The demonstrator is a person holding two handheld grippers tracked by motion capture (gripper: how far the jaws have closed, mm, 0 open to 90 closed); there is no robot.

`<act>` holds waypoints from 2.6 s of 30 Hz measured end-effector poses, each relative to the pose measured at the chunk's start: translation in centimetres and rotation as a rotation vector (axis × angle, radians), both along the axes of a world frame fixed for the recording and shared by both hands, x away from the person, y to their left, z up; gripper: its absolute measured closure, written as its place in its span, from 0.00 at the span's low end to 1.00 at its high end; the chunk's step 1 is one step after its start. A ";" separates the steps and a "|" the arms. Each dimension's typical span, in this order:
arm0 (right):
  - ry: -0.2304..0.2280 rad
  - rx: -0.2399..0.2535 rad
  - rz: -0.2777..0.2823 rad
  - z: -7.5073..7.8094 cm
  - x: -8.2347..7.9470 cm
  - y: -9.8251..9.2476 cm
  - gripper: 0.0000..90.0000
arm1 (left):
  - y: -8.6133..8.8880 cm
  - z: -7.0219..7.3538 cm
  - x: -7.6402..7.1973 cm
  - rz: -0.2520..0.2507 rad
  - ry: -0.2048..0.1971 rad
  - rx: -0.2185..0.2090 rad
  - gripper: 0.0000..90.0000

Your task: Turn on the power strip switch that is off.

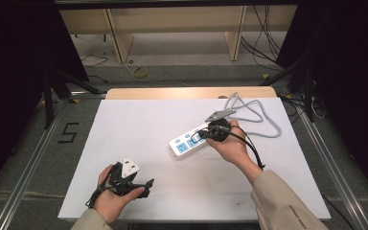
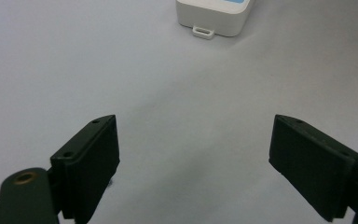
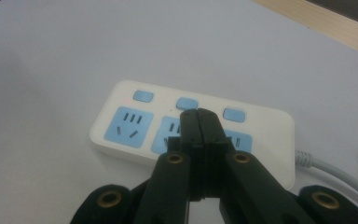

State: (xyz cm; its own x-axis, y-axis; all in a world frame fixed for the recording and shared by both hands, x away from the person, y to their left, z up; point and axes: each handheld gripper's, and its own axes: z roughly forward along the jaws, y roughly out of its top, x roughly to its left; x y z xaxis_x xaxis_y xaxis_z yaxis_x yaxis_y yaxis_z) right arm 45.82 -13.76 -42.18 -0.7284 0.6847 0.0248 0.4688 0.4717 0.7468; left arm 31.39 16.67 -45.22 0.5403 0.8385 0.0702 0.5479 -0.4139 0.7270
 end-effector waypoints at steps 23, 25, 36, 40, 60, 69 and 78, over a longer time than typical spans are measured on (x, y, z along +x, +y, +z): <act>0.029 -0.020 -0.004 0.1 0.8 1.3 1.00 | 0.0 0.0 0.0 0.003 -0.001 -0.004 0.17; 0.032 -0.025 -0.002 0.0 0.8 1.3 1.00 | 0.0 0.0 0.0 0.005 -0.001 -0.003 0.17; 0.049 -0.023 -0.005 -0.4 0.8 2.0 1.00 | 0.3 0.1 0.0 0.013 -0.008 -0.011 0.17; 0.057 -0.021 -0.007 -0.6 1.0 2.5 1.00 | 0.3 0.1 0.0 0.008 -0.006 -0.007 0.17; 0.076 -0.028 -0.011 -0.5 2.1 3.2 1.00 | -0.3 0.1 0.3 -0.005 -0.009 -0.006 0.17; 0.081 -0.028 -0.022 -0.8 2.5 3.4 1.00 | -0.4 0.1 0.2 -0.011 -0.005 -0.009 0.17; 0.082 -0.049 -0.018 -1.0 2.8 3.8 1.00 | -0.4 0.1 0.2 -0.012 -0.007 -0.007 0.17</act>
State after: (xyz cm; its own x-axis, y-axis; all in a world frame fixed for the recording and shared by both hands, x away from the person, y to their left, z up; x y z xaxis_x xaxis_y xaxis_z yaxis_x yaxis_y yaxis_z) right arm 48.57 -9.97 -43.14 -0.7126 0.6998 0.0503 0.5366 0.4974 0.6817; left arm 31.58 16.26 -45.11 0.5499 0.8324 0.0681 0.5380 -0.4154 0.7335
